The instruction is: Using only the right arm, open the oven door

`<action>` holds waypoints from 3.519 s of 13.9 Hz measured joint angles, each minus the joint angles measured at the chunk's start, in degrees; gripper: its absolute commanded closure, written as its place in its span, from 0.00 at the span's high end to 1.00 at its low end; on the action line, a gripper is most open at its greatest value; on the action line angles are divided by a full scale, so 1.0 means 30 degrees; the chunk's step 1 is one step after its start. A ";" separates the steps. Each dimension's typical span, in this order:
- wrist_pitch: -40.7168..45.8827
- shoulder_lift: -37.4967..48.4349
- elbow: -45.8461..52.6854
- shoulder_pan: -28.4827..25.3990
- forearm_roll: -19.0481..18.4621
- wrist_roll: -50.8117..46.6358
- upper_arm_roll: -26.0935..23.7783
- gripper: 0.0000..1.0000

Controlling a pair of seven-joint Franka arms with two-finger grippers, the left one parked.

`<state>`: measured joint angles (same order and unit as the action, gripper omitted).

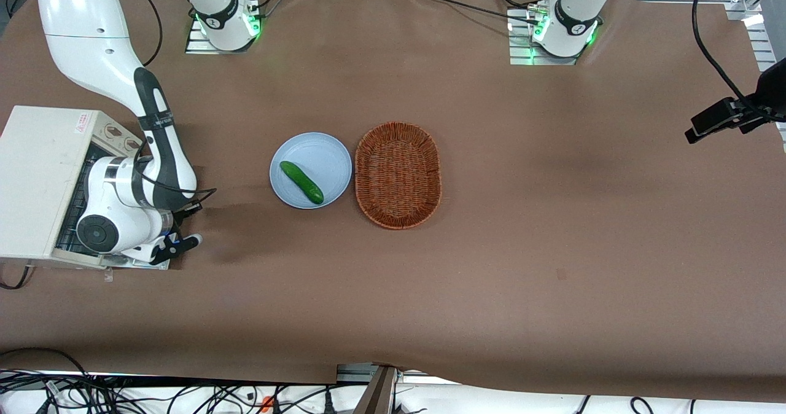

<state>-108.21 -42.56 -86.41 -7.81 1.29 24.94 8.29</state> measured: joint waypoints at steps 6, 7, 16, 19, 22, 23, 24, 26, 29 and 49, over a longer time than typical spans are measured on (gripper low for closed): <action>0.2700 0.0510 0.2137 -0.0150 0.0768 -0.0256 0.0029 1.00; 0.3168 0.0833 0.2297 -0.0147 0.0773 -0.0255 0.0030 1.00; 0.8952 0.2984 0.5374 -0.0006 0.1001 -0.0626 0.0397 1.00; 0.9404 0.4246 0.5733 0.0028 0.1002 -0.2254 0.0807 1.00; 0.9440 0.5904 0.5595 0.0172 0.1002 -0.4383 0.0900 1.00; 0.9438 0.6482 0.5523 0.0321 0.1001 -0.4666 0.0918 1.00; 0.9420 0.6978 0.5418 0.0559 0.1000 -0.4751 0.0927 1.00; 0.8993 0.7895 0.4909 0.1060 0.1000 -0.4784 0.0930 1.00; 0.7761 0.9301 0.3576 0.1280 0.0943 -0.5488 0.0929 1.00; 0.7618 1.0517 0.3110 0.0988 0.0543 -0.7021 0.0717 1.00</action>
<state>-85.36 -11.01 -77.08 -4.84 2.92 3.88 10.44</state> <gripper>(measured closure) 0.000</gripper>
